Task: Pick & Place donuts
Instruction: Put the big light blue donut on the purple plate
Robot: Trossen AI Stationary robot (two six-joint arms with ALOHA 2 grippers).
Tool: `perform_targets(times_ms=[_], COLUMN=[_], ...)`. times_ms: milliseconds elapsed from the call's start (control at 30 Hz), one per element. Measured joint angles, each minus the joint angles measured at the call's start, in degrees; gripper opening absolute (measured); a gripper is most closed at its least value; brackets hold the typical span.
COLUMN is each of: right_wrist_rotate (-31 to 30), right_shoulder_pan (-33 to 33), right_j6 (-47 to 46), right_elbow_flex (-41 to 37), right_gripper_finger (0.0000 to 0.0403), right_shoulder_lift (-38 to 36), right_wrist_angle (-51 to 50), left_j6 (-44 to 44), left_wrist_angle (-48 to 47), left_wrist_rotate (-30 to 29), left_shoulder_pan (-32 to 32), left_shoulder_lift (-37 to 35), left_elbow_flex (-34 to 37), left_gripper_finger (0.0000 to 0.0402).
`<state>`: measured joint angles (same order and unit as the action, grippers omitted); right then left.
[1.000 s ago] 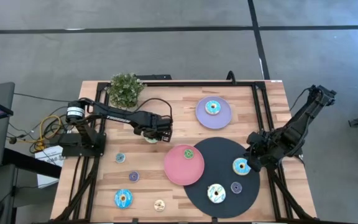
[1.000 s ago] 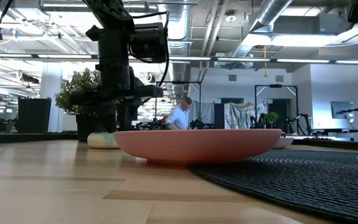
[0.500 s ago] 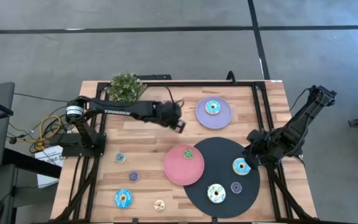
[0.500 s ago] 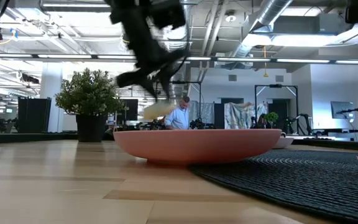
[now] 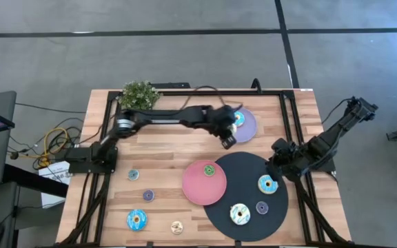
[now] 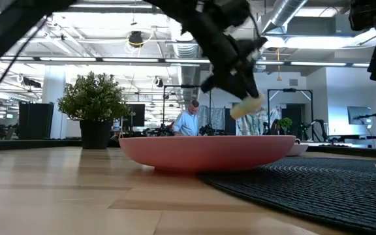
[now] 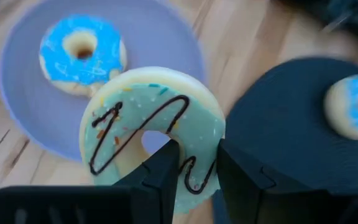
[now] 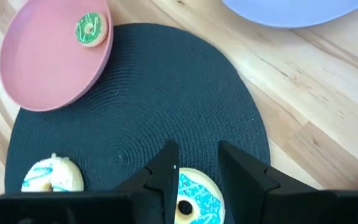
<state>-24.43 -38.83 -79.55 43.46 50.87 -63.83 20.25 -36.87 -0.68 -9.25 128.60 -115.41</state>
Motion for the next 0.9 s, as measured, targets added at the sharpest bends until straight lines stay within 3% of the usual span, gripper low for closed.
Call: perform_targets(times_ms=[200, 467, 733, 900], right_wrist_rotate=[0.02, 0.02, -0.02, -0.02], right_shoulder_pan=[0.39, 0.35, 0.35, 0.35], right_j6=[-0.02, -0.44, -0.57, -1.08], right_elbow_flex=[0.00, 0.02, 0.02, 0.02], right_gripper_finger=[0.0102, 0.0102, 0.0102, 0.0102], right_shoulder_lift=[-0.01, 0.00, 0.00, 0.00], right_wrist_angle=[0.01, 0.24, 0.22, 0.15], left_j6=[-4.83, -3.89, -4.59, -4.64], left_wrist_angle=[-15.76, -14.68, -13.61, -13.78], left_wrist_rotate=[0.69, 2.94, 0.88, -3.95], left_shoulder_pan=[-1.30, -3.23, -4.01, -3.91], left_shoulder_lift=[13.11, 15.06, 15.07, 15.07], left_elbow_flex=[-19.34, -18.50, -18.96, -18.94], left_gripper_finger=[0.0096, 0.0096, 0.0096, 0.0096])
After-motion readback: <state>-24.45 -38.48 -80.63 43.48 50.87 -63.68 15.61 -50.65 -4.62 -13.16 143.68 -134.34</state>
